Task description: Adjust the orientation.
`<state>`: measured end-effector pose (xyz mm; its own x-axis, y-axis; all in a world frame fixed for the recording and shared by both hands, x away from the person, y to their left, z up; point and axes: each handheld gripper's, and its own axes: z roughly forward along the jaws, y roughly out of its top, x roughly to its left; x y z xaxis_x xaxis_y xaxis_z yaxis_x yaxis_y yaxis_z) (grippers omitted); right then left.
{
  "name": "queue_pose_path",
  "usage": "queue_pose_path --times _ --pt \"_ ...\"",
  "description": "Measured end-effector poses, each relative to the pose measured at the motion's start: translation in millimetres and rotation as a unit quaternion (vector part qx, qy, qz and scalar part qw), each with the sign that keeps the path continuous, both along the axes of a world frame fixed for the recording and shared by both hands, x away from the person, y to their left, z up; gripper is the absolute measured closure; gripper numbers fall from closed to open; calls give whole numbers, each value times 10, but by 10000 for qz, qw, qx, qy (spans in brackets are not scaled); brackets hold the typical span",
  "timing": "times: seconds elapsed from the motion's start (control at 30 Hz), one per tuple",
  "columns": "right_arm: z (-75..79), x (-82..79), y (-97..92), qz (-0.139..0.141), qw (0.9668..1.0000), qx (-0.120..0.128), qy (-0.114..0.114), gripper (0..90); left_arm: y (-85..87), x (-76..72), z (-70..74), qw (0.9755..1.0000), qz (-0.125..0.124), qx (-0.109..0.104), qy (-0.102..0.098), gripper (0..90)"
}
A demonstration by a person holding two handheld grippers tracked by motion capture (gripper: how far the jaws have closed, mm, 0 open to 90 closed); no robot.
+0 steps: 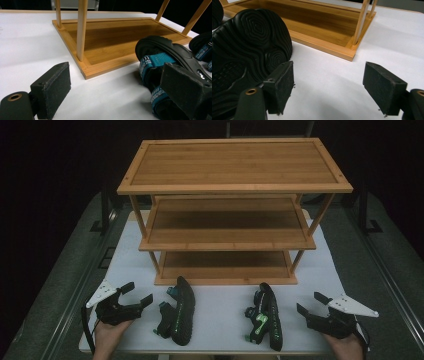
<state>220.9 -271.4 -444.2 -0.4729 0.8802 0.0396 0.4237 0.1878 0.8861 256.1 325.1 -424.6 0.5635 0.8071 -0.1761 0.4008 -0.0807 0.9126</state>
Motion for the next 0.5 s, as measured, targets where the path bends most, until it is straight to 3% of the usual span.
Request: queue_pose_path --times 0.5 --pt "35 4 41 -36 9999 -147 -74 244 4 -9 0 9999 -159 -38 -43 89"
